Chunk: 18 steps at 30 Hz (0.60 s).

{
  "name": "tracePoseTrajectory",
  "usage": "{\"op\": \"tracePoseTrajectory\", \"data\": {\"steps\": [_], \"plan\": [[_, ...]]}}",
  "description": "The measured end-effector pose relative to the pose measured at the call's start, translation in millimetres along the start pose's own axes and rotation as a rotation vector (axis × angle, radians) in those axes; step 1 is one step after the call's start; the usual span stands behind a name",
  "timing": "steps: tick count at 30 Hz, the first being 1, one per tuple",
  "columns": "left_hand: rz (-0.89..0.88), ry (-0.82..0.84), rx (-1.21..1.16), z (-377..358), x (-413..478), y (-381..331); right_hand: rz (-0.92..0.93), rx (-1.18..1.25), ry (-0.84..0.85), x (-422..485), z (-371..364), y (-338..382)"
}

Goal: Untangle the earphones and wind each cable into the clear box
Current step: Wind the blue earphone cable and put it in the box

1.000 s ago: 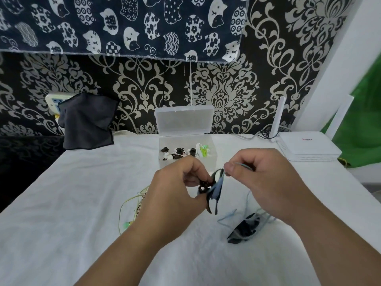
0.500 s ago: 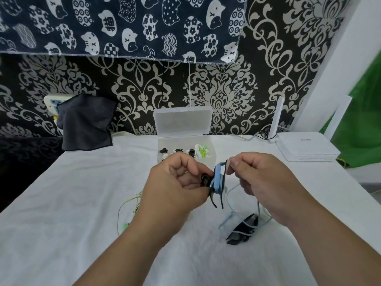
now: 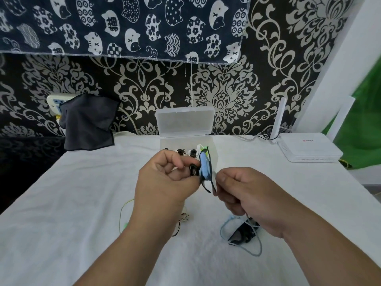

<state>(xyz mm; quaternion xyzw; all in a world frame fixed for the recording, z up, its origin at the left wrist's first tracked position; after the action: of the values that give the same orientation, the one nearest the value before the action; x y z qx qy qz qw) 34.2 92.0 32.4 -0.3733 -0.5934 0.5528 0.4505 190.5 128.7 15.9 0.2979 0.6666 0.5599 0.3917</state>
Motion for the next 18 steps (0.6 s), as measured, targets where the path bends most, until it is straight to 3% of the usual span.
{"op": "tracePoseTrajectory", "data": {"steps": [6,14,18], "plan": [[-0.009,-0.099,0.027,6.1,3.5,1.3,-0.066,-0.142,0.098,-2.6,-7.6,-8.8],[-0.191,-0.185,0.457,12.3,1.7,-3.5,-0.069,-0.305,0.154,-7.3,-9.5,-2.4],[-0.166,-0.176,0.451,8.7,-1.0,-3.4,-0.101,-0.312,0.188,-8.5,-14.6,-3.1]]}}
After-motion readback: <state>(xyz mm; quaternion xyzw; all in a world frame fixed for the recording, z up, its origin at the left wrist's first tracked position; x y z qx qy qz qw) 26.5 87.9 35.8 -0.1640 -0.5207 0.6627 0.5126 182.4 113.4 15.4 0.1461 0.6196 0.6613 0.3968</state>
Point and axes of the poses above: each hand's wrist, its own x-axis towards the middle knuckle, its own z-axis out of the back of the hand, y = z × x, the point moved 4 cm from there along x, towards the middle knuckle, and after that the axes turned 14 degrees about x, right-handed, at the moved point
